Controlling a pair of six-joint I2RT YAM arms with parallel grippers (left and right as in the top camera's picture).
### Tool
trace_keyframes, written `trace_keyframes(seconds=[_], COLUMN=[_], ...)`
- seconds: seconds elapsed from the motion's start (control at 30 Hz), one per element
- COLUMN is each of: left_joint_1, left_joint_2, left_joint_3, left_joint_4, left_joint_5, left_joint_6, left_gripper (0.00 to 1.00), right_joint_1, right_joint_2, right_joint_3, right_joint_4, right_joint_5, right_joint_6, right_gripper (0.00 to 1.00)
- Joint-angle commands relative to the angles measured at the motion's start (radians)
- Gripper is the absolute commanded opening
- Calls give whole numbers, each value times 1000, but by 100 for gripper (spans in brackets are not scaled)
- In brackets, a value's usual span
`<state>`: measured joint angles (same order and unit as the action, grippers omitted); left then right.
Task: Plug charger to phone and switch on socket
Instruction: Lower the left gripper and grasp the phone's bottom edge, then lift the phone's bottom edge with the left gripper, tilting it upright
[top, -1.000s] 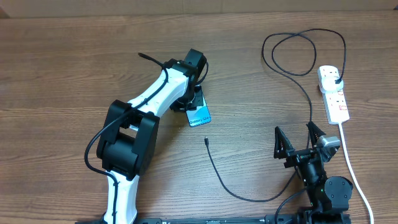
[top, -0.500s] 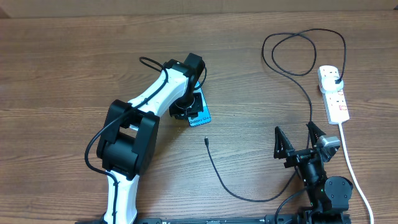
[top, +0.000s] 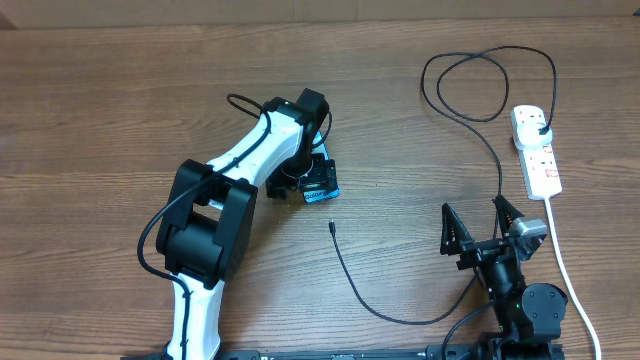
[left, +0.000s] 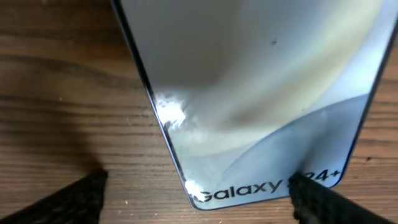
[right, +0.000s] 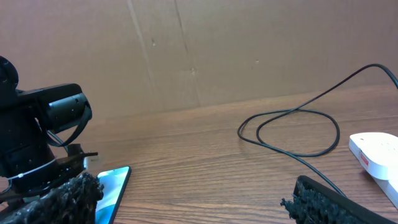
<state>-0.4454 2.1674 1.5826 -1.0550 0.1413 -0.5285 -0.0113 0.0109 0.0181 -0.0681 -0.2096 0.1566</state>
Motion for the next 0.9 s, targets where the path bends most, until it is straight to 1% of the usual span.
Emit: trace_keyframes(seconds=[0.0,0.4,0.57,0.87], left_joint_1=[0,0,0,-5], left_joint_2=[38,38,38,38], left_joint_3=[-18,-18,-19,-35], left_joint_4=[31,203,211,230], left_joint_5=[-15,-35,-109,-113], left_joint_6=[5,3,-55,-63], left_gripper=[100,100,100,100], right_joint_1=[5,5,5,5], right_joint_2=[-8,-8,-8,-8], right_joint_3=[-10,-10,-10,-10], right_joint_4=[6,6,6,6], right_joint_5=[6,6,6,6], right_joint_6=[-1,-1,-1,-1], right_gripper=[100,100,100,100])
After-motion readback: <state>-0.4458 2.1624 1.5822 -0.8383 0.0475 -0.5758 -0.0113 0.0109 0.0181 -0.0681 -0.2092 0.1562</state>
